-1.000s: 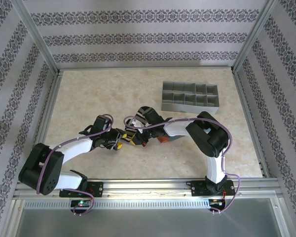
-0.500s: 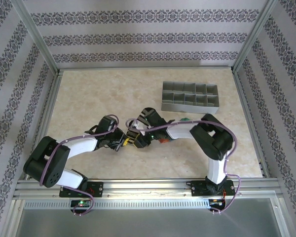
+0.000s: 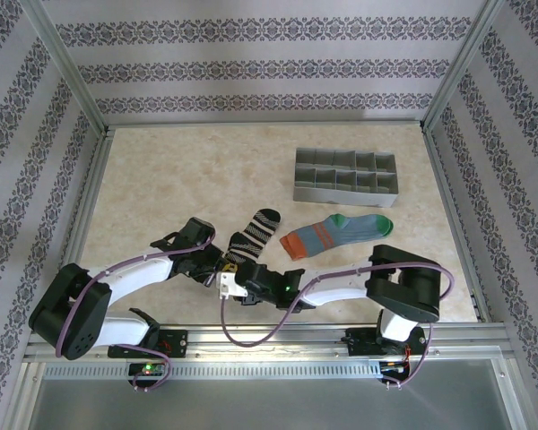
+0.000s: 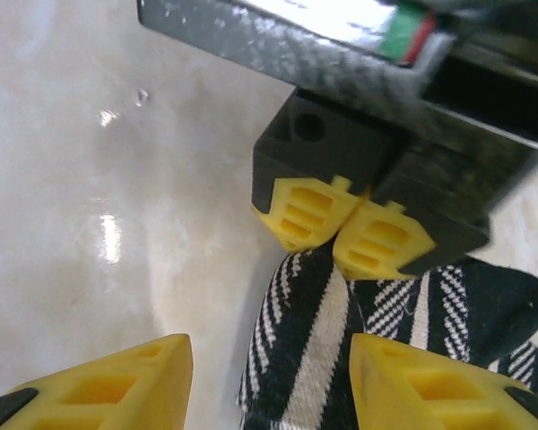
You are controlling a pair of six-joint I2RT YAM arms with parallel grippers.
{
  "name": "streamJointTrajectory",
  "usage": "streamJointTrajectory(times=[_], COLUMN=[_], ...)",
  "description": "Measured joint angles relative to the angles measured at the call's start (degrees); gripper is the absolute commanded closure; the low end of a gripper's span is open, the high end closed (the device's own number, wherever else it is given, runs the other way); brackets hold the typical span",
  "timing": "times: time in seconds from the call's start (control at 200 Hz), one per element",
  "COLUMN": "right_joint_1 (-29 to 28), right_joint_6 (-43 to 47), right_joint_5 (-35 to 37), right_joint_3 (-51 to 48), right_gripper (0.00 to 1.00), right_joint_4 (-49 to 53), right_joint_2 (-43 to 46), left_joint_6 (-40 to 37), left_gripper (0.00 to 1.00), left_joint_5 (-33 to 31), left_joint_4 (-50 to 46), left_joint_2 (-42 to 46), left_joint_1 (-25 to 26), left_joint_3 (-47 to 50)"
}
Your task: Roll the socks
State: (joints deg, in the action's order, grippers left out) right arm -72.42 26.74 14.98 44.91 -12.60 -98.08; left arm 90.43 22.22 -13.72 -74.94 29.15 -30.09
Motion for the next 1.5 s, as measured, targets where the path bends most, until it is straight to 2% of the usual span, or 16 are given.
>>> streamJointTrajectory(times=[0.13,0.285,0.35,0.385,0.435,0.51,0.694,0.759,0.874,0.964,1.339,1.399,1.499], right_joint_1=[-0.07,0.72,1.55,2.19,3.41,5.75,14.84,17.42,20.76,22.73,27.26,27.61,27.93], right_joint_6=[2.64,3.74,3.10,2.23,1.14,-0.76,-7.61,-9.73,-12.57,-14.49,-20.72,-21.33,-22.38], right_joint_5=[4.11,5.70,4.83,3.67,0.90,-4.83,-21.88,-27.32,-35.47,-40.63,-52.85,-54.18,-55.80], right_joint_3=[1.95,3.61,3.91,4.11,4.33,4.42,4.52,4.87,6.29,7.98,14.49,15.37,16.24], right_gripper=[0.65,0.89,1.00,1.00,1.00,1.00,1.00,1.00,1.00,1.00,1.00,1.00,1.00], right_joint_4=[-0.61,-0.61,-0.46,-0.31,-0.33,0.11,1.73,2.56,4.70,6.47,13.35,14.29,15.21], right_joint_2=[-4.17,-6.10,-6.16,-6.16,-6.12,-5.49,-4.63,-4.70,-5.75,-7.23,-12.41,-13.16,-13.99], left_joint_6=[0.09,0.39,0.68,0.92,1.36,1.68,1.27,1.11,0.85,0.68,1.42,1.60,2.12], left_gripper=[1.00,1.00,0.79,0.67,0.56,0.47,0.36,0.36,0.46,0.50,0.55,0.59,0.73], left_joint_5=[0.04,-0.55,-1.46,-1.81,-1.97,-2.19,-1.68,-1.18,0.11,0.94,1.46,1.60,2.01], left_joint_4=[-0.17,-0.26,-0.26,-0.26,-0.44,-1.14,-2.23,-2.08,-0.98,1.46,14.73,16.96,18.25], left_joint_2=[-0.39,-0.15,0.50,1.20,2.47,5.01,10.97,11.47,11.34,10.64,1.86,-0.11,-2.03], left_joint_1=[0.02,0.00,-0.04,-0.28,-0.79,-2.05,-4.68,-4.92,-5.07,-5.16,-2.84,-2.84,-2.89], left_joint_3=[-0.35,-0.37,-0.28,-0.11,0.42,1.11,1.95,2.23,3.32,4.33,6.43,6.51,6.49])
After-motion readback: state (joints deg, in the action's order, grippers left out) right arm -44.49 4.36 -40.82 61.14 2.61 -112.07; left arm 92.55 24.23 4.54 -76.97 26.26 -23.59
